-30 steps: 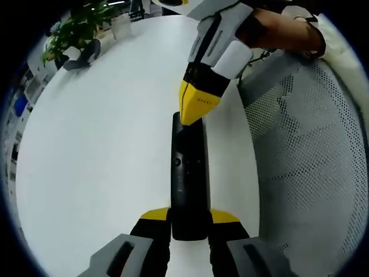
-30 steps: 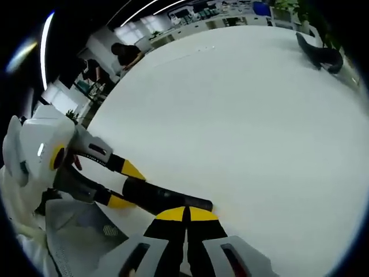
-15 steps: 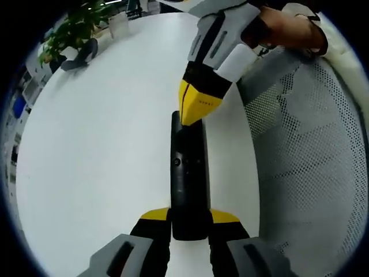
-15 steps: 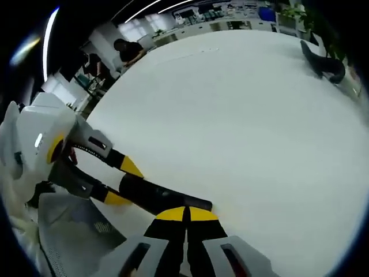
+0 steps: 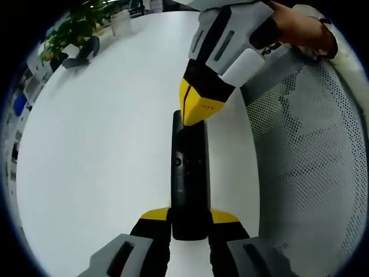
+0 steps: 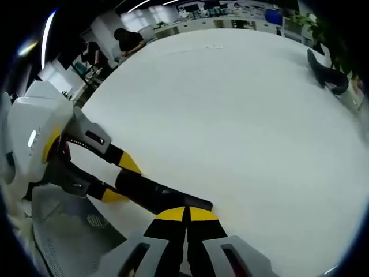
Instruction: Press the specified remote control buttons in sequence, fully releasing each button before pressing the next.
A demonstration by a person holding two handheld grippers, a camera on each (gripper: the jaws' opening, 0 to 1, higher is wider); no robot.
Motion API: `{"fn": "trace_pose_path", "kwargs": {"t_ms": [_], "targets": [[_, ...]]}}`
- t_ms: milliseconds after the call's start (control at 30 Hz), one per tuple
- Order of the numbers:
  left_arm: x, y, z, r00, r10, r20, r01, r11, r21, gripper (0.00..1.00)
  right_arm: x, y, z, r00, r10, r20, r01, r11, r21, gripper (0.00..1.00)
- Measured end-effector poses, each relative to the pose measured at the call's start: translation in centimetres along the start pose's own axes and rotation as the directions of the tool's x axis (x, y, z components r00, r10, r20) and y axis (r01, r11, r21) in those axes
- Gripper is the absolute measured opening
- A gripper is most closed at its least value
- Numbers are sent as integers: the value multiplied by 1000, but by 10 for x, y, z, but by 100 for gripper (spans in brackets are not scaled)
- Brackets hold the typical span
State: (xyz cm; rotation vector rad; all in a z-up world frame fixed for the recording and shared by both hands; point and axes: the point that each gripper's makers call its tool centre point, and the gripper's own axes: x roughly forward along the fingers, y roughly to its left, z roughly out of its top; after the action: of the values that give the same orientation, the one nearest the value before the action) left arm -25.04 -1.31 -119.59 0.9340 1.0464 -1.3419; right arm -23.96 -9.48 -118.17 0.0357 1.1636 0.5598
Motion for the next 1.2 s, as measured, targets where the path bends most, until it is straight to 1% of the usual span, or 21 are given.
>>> {"fn": "trace_pose_path", "kwargs": {"t_ms": [67,133,167,367,533,567,700,867,1000,1200], "targets": [[0,0,0,1000,0,1,0,1000,-4,22,0,1,0,1000,13,-9,-13,1000,12,0],[0,0,0,1000,-1,1,1,1000,-7,22,-1,2,2,1000,29,0,-29,999,25,0],[0,0,0,1000,-2,1,2,1000,-8,22,-1,4,3,999,37,6,-37,999,26,0],[0,0,0,1000,-5,1,5,1000,-10,22,1,8,5,998,56,-2,-56,998,30,0],[0,0,0,1000,-7,2,8,1000,-12,22,5,6,1,999,34,-33,-34,999,1,0],[0,0,0,1000,-9,3,9,1000,-12,22,4,8,2,999,45,-18,-45,999,5,0],[0,-1,0,1000,-10,7,11,1000,-12,22,4,8,2,999,49,-20,-49,999,13,0],[0,0,0,1000,-13,7,13,1000,-13,22,5,9,2,999,38,-32,-38,999,2,0],[0,0,0,1000,-10,8,10,1000,-13,22,6,8,3,998,33,-49,-32,999,21,0],[-1,0,0,1000,-13,27,13,1000,-20,22,7,8,3,998,14,-60,-13,1000,16,0]]}}
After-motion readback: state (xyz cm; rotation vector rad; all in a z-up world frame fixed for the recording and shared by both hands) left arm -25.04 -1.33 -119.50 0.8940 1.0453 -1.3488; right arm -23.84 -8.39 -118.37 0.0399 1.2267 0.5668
